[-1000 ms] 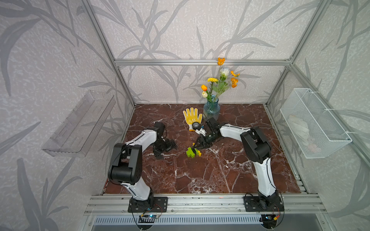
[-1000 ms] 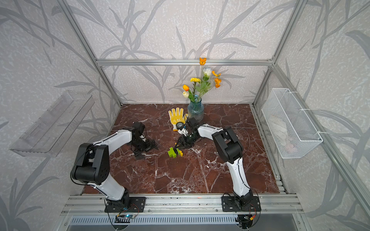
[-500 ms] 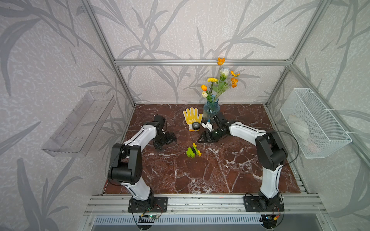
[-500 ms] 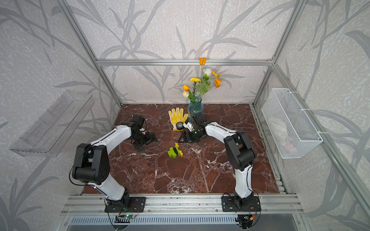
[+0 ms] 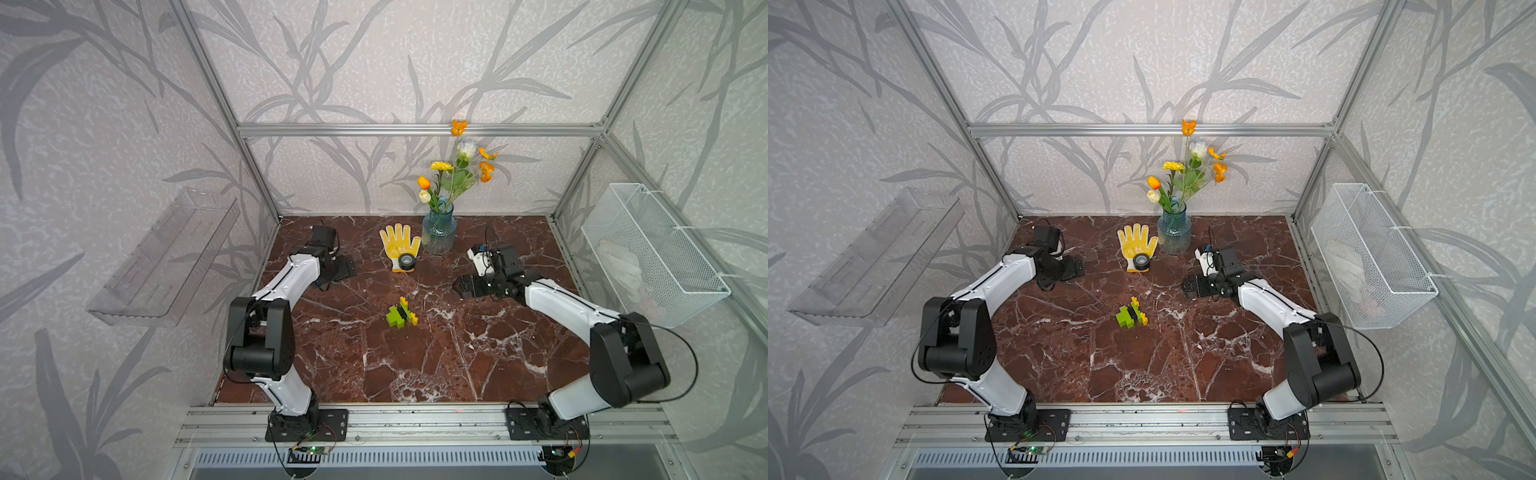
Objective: Assemble a carrot with lego
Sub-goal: Reset both arms
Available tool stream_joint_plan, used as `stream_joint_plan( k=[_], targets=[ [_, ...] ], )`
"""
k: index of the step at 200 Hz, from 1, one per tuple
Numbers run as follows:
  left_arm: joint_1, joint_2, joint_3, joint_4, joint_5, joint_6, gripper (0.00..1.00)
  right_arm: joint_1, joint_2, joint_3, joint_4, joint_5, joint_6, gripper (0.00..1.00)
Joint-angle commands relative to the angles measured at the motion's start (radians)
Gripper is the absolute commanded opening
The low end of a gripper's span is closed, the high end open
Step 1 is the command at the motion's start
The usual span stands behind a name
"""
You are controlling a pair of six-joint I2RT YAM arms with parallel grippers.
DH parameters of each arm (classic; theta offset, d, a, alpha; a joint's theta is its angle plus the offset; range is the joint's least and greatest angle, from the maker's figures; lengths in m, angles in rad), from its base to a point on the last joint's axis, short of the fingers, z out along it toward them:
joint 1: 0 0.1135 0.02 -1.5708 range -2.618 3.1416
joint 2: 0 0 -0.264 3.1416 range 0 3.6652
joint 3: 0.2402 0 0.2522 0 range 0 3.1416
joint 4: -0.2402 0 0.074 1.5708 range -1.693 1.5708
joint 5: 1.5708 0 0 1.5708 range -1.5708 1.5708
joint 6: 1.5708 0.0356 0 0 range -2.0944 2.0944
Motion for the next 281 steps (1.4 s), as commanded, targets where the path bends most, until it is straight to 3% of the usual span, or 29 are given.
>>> stream_joint_plan(
  k=[1, 66, 85, 101, 126, 179, 213, 281],
  targets=[
    [0.005, -0.102, -0.162, 0.287, -0.196, 0.128, 1.00, -0.007, -0.076, -0.085, 0.226, 0.198, -0.093, 0.99],
    [0.020, -0.169, -0.500, 0.809, -0.391, 0.311, 1.00, -0.068, -0.194, -0.320, 0.503, 0.397, -0.177, 0.99],
    [0.035, -0.146, -0.574, 0.951, -0.392, 0.307, 1.00, -0.093, -0.206, -0.380, 0.585, 0.421, -0.210, 0.99],
    [0.041, -0.163, -0.572, 0.931, -0.386, 0.264, 1.00, -0.103, -0.188, -0.414, 0.656, 0.439, -0.213, 0.99],
    [0.045, -0.160, -0.728, 1.238, -0.355, 0.258, 1.00, -0.109, -0.141, -0.491, 0.828, 0.458, -0.240, 0.99],
    [0.052, -0.124, -0.765, 1.325, -0.326, 0.260, 1.00, -0.136, 0.052, -0.549, 1.155, 0.408, -0.242, 0.99],
    [0.054, -0.121, -0.766, 1.330, -0.326, 0.261, 1.00, -0.206, 0.046, -0.468, 0.961, 0.314, -0.193, 0.99],
    [0.053, -0.124, -0.766, 1.330, -0.325, 0.260, 1.00, -0.206, 0.050, -0.473, 0.977, 0.310, -0.195, 0.99]
  ],
)
